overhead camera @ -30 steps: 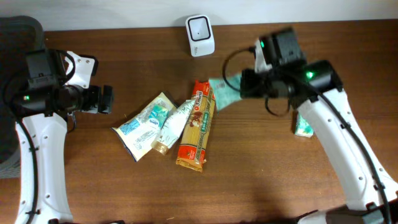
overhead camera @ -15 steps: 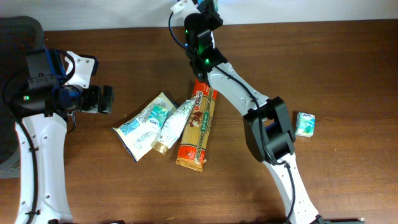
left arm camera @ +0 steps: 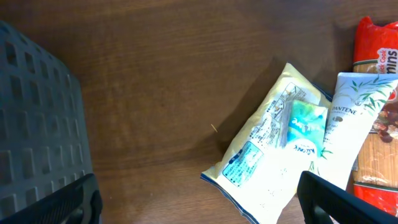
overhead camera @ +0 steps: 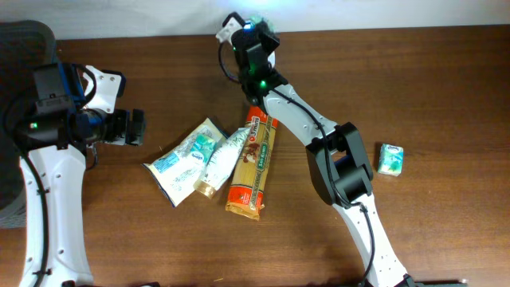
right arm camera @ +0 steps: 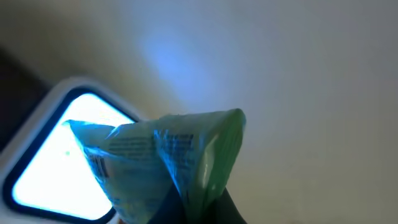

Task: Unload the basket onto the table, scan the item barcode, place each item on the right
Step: 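Lift the green tissue pack and hold it under the scanner, then place the tissue pack on the right side beside the small box, then reach the right gripper to the pile and grasp the orange spaghetti packet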

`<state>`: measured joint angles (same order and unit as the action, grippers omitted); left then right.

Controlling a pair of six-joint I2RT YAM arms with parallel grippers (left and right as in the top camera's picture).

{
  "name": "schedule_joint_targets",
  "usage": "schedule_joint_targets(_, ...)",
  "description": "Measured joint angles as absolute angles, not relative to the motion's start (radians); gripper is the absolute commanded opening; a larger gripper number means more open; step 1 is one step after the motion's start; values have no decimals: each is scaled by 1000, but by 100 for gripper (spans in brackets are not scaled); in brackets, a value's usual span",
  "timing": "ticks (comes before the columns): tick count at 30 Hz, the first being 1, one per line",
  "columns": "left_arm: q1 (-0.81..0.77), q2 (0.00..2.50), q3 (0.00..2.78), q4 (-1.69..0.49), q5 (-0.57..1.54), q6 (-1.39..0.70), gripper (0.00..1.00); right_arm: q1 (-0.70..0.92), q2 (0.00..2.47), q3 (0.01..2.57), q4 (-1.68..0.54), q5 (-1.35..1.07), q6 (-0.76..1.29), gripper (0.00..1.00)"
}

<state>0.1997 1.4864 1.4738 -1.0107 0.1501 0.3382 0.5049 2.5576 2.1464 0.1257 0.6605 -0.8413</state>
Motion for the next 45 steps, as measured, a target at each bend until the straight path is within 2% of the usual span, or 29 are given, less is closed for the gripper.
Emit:
schedule_joint_targets(3,200,1486,1474,-1011,150,338,99,503,2558,2147,118,645,-841,4)
schedule_joint_targets(9,200,1486,1474,-1011,150,338,99,509,2544,2175,-79,646,-841,4)
schedule_joint_targets(15,200,1486,1474,-1011,150,338,99,538,2523,2177,-169,661,-841,4)
schedule_joint_targets(18,200,1486,1474,-1011,150,338,99,539,2451,2154,-253,632,-765,4)
schedule_joint_targets(21,200,1486,1475,-1009,150,338,99,538,2110,2154,-723,476,-490,4)
schedule_joint_targets(23,200,1486,1475,-1015,151,339,99,521,1849,2171,-1056,364,-218,4)
schedule_joint_targets(25,200,1486,1476,-1013,150,338,99,397,1705,2182,-1304,265,0,4)
schedule_joint_targets(27,200,1486,1476,-1012,150,339,99,268,1751,2127,-1468,149,81,4)
schedule_joint_targets(32,202,1486,1476,-1012,150,338,99,46,1816,1765,-1387,65,162,4)
schedule_joint_targets(34,202,1486,1476,-1012,150,338,99,-43,1821,1616,-1229,59,184,4)
schedule_joint_targets(36,202,1486,1476,-1011,150,339,99,-117,1821,1493,-1102,59,189,15)
schedule_joint_targets(37,202,1486,1476,-1011,150,339,99,-128,1818,1468,-1061,57,201,24)
schedule_joint_targets(38,202,1486,1476,-1010,150,338,99,-139,1819,1437,-1041,54,208,37)
schedule_joint_targets(42,202,1486,1476,-1011,150,338,99,-154,1819,1427,-1054,50,214,55)
schedule_joint_targets(45,202,1486,1476,-1010,150,338,99,-154,1820,1456,-1141,-4,210,57)
